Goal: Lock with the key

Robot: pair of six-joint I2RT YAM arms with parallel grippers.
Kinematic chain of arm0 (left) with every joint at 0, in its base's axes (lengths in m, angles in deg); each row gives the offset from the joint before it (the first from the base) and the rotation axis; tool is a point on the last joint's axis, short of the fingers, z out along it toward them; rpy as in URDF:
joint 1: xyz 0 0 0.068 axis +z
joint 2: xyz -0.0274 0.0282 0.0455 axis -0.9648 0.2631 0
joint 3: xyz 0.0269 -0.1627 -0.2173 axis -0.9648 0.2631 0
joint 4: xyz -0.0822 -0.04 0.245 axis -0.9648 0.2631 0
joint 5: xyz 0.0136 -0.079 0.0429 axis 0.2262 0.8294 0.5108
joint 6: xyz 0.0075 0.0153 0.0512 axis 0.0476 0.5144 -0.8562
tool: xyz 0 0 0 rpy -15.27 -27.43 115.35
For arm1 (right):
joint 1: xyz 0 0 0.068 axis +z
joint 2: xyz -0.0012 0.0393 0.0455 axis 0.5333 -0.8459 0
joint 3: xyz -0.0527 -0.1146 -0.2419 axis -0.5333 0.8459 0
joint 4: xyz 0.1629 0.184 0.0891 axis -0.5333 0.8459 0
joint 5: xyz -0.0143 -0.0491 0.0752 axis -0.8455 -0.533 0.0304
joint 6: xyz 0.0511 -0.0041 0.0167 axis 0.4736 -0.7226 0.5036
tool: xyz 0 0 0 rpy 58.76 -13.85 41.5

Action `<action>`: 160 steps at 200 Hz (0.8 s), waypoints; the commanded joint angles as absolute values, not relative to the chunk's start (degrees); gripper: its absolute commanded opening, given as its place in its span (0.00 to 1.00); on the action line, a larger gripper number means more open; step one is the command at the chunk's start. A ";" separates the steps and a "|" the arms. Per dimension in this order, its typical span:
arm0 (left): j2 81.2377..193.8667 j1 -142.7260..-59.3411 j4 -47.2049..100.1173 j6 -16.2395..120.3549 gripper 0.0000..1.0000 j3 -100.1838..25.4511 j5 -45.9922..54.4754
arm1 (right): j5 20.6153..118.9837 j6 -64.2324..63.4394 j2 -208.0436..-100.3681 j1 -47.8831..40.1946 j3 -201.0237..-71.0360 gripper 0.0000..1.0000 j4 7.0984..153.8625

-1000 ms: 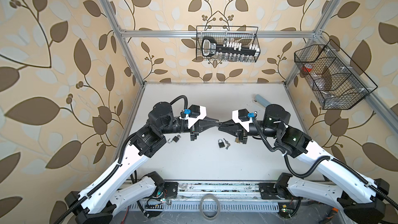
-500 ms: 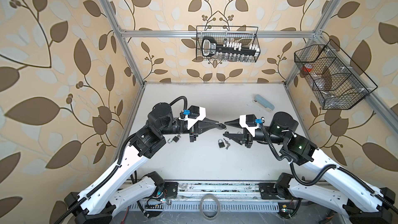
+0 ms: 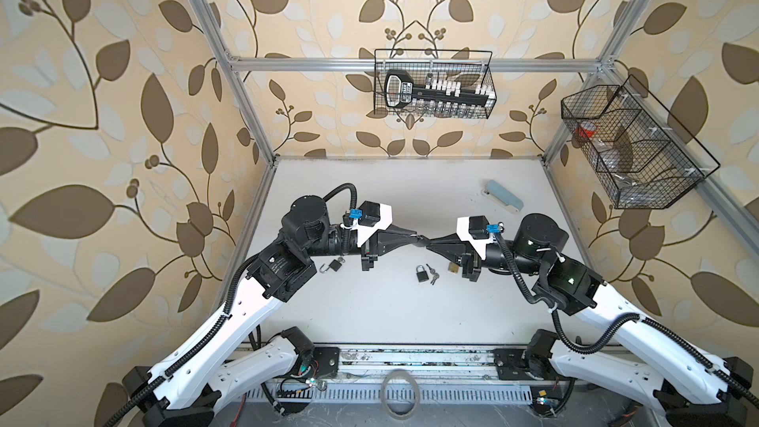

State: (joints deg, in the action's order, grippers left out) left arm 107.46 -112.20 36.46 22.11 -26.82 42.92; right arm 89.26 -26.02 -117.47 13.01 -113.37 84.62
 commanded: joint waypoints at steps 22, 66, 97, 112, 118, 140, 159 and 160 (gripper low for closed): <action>106.56 -112.33 33.49 21.35 0.00 -27.50 44.79 | 90.21 -25.73 -117.67 13.04 -112.92 0.00 83.59; 105.72 -112.30 33.38 21.05 0.00 -27.91 43.79 | 88.40 -26.56 -118.09 13.04 -111.46 0.00 85.61; 103.88 -112.35 35.71 19.43 0.00 -30.26 43.12 | 86.33 -28.09 -119.37 12.20 -105.63 0.00 86.88; 103.46 -112.29 37.21 18.49 0.00 -31.51 42.99 | 86.38 -27.61 -119.59 11.51 -103.61 0.00 86.34; 103.46 -112.34 38.09 17.92 0.00 -31.91 42.95 | 86.16 -27.14 -119.41 11.46 -103.00 0.00 85.80; 102.97 -112.28 40.57 16.38 0.00 -32.13 42.04 | 85.76 -26.53 -118.73 11.16 -101.79 0.00 84.58; 101.86 -112.32 41.48 15.60 0.00 -31.58 40.96 | 85.67 -26.56 -118.56 10.32 -100.98 0.00 84.74; 101.75 -112.30 41.44 15.59 0.00 -31.56 40.94 | 85.67 -26.59 -118.58 10.27 -100.84 0.00 84.75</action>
State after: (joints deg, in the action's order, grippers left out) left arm 107.00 -112.24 47.58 17.43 -26.84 39.16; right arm 89.57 -26.43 -118.17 12.52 -104.23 76.97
